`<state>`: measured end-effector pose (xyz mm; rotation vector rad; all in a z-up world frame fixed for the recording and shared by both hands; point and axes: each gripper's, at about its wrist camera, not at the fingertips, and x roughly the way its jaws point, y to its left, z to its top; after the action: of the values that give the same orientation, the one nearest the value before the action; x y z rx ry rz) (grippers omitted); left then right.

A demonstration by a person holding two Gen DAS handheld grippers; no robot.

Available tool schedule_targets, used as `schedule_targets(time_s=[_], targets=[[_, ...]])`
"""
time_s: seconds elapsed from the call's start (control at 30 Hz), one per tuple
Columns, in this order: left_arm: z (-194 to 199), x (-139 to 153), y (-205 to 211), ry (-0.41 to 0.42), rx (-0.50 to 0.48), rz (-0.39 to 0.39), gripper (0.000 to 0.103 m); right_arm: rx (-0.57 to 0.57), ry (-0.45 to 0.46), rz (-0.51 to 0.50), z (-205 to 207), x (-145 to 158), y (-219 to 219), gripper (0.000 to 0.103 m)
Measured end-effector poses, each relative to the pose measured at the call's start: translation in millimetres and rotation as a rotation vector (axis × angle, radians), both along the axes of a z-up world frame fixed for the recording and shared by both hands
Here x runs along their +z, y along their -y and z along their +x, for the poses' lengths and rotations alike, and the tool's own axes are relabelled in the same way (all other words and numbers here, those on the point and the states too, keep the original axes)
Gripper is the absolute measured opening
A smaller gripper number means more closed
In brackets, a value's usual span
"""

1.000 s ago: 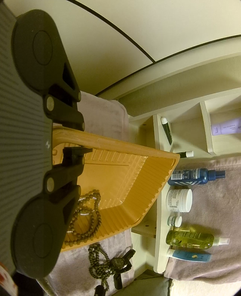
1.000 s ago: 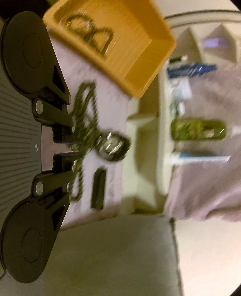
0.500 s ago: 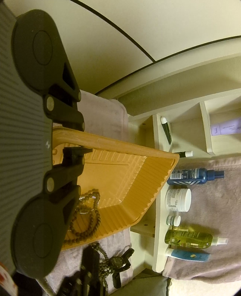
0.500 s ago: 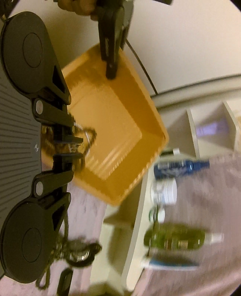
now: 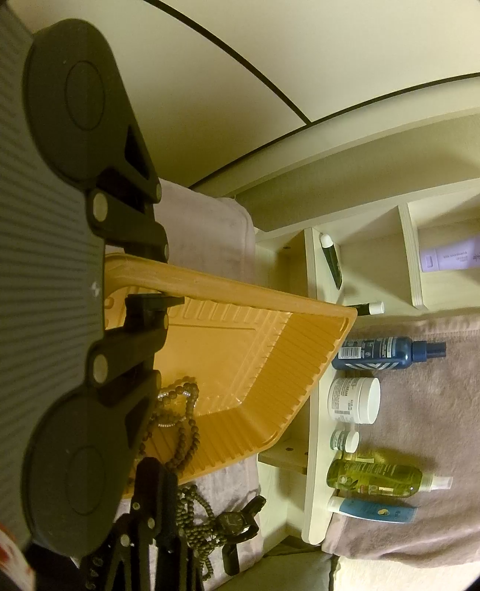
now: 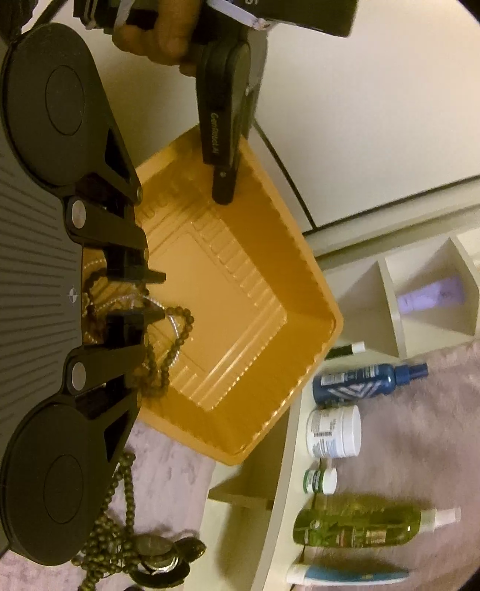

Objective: Organize jewelry
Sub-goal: 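Drop the strand into the tray by opening the right gripper, then grasp the small pearl earring beside the beads with the right gripper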

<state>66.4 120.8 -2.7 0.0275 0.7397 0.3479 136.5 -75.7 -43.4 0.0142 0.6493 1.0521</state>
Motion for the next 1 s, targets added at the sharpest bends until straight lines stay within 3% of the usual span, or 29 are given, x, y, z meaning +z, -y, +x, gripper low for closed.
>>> schedule_targets(time_s=[0.1, 0.33, 0.73, 1.0], targets=[[0.0, -0.1, 0.0, 0.000, 0.000, 0.000, 0.005, -0.043, 0.002, 0.008, 2.2, 1.6, 9.4, 0.031], [0.2, 0.0, 0.1, 0.001, 0.000, 0.001, 0.005, -0.196, 0.009, 0.005, 10.5, 3.0, 47.5, 0.032], [-0.2, 0.7, 0.7, 0.003, -0.004, 0.002, 0.005, -0.631, -0.049, -0.211, 37.5, -48.0, 145.8, 0.032], [-0.7, 0.8, 2.2, 0.002, -0.003, 0.005, 0.005, -0.636, -0.012, -0.251, 52.9, -61.1, 155.5, 0.032]])
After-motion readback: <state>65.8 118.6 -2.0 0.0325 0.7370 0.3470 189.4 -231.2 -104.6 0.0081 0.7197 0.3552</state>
